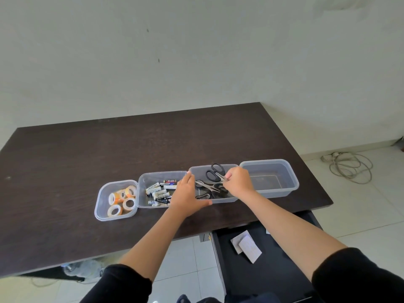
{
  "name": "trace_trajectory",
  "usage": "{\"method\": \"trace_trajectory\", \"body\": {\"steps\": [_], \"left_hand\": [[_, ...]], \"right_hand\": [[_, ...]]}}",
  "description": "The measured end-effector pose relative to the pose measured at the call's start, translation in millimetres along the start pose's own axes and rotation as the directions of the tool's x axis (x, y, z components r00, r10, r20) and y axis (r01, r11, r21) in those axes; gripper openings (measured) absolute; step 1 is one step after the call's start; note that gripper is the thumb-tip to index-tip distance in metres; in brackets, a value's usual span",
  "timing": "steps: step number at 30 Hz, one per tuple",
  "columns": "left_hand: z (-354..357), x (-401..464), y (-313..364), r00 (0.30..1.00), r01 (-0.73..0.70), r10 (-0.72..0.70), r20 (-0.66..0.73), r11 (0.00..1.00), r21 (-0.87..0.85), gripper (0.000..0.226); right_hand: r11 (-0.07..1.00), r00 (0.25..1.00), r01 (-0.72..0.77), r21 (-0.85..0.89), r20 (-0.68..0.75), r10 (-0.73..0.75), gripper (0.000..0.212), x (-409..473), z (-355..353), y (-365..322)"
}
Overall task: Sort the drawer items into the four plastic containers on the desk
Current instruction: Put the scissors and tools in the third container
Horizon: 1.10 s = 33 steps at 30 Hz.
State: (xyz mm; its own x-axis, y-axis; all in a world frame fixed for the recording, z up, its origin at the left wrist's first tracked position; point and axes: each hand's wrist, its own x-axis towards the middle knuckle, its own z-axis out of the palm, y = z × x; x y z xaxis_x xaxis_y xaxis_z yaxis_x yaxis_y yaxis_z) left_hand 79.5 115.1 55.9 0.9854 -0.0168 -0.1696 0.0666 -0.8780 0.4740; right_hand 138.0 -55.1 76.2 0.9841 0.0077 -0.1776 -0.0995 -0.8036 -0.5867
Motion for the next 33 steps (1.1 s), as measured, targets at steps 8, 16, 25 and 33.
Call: {"method": "trace_trajectory", "body": {"steps": [8, 16, 25, 33], "left_hand": [[3.4, -0.5, 0.7, 1.000, 0.007, -0.007, -0.008, 0.999, 0.034, 0.106], [29.5, -25.6, 28.0, 0.981, -0.057, 0.049, -0.187, 0.998, -0.040, 0.073], [121.3, -77.9, 78.9, 0.968, -0.175, 0.140, -0.206, 0.971, -0.161, 0.039], [192.3, -91.1, 93.2, 0.991, 0.097, -0.086, 0.099, 0.989, -0.113, 0.056]], "right_hand": [[0.985, 0.985, 0.136, 0.110, 0.093, -0.147, 0.045, -2.5, 10.0, 10.6], [0.890, 0.887, 0.446, 0.095, -0.175, -0.427, 0.018, -31.5, 0.6, 47.6], [0.860, 0.858, 0.507, -0.063, -0.058, -0.510, 0.006, -78.8, 9.3, 151.7], [0.947, 0.966, 0.232, -0.220, 0.166, -0.198, 0.044, -96.0, 8.1, 256.6]]}}
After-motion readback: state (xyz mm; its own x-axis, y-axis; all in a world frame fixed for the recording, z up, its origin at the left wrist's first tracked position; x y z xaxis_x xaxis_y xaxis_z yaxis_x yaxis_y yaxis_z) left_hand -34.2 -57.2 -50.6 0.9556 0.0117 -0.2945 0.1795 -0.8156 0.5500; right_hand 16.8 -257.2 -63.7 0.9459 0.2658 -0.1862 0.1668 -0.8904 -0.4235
